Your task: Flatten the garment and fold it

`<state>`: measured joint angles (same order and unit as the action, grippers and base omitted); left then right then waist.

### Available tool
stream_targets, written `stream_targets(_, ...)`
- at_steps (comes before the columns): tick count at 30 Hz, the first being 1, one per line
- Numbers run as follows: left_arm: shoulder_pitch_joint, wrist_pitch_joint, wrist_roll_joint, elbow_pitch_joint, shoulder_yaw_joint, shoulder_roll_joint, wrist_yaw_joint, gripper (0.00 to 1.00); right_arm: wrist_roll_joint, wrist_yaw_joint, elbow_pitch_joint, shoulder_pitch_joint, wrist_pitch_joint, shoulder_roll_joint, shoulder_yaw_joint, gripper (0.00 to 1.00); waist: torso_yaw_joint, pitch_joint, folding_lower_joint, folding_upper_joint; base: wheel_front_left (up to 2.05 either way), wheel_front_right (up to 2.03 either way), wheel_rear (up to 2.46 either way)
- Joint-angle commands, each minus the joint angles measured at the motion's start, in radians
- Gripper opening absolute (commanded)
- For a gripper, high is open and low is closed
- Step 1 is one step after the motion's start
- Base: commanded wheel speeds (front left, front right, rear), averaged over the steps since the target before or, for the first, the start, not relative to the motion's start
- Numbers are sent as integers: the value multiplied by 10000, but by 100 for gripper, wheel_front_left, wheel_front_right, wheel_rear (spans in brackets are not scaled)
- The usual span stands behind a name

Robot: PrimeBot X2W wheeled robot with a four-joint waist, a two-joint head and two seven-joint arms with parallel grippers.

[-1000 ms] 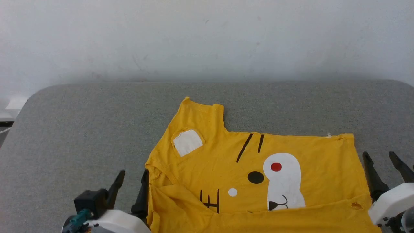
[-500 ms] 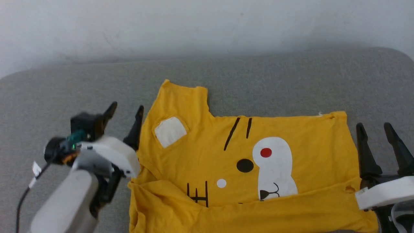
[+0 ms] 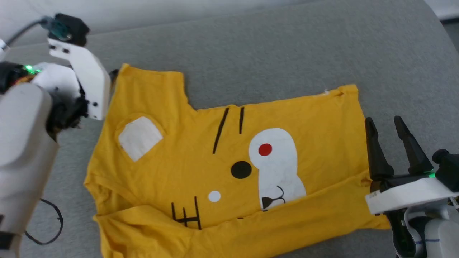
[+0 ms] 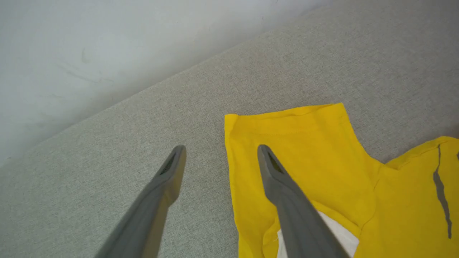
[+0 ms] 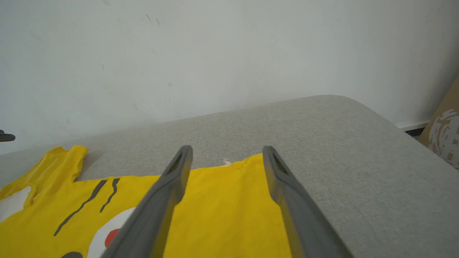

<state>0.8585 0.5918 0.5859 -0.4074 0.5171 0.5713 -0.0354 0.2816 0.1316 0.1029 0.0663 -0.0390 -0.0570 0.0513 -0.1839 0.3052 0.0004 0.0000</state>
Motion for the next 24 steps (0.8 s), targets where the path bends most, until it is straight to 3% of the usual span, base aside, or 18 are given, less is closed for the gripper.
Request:
stream_targets(1, 561, 862, 227, -381, 35, 227, -179, 100, 57, -9, -162, 301, -184, 41, -59, 100, -1138, 1131, -4, 0, 0, 0, 0)
stream_targets(7, 1552, 2583, 515, -1074, 65, 537, -291, 100, 122, -9, -488, 555, -402, 61, -43, 100, -1564, 1623, -4, 0, 0, 0, 0)
stream_targets(12, 1612, 3109, 750, -1353, -9, 698, -261, 100, 285, -9, -712, 614, -522, 65, -39, 100, -1728, 1762, -4, 0, 0, 0, 0)
stream_targets(17, 1456, 2970, 763, -1496, -89, 832, -71, 100, 380, -9, -900, 651, -608, 66, 113, 100, -1768, 1872, -4, 0, 0, 0, 0)
stream_targets(18, 1398, 3050, 856, -1573, -107, 828, -87, 82, 387, -9, -916, 657, -618, 66, 133, 100, -1754, 1888, -4, 0, 0, 0, 0)
stream_targets(19, 1346, 3142, 943, -1633, -113, 812, -103, 0, 393, -9, -931, 663, -628, 66, 162, 100, -1732, 1893, -4, 0, 0, 0, 0)
stream_targets(24, 1259, 3076, 1126, -1610, -117, 677, -183, 0, 230, -9, -952, 769, -536, 67, 373, 100, -1484, 1772, -4, 0, 0, 0, 0)
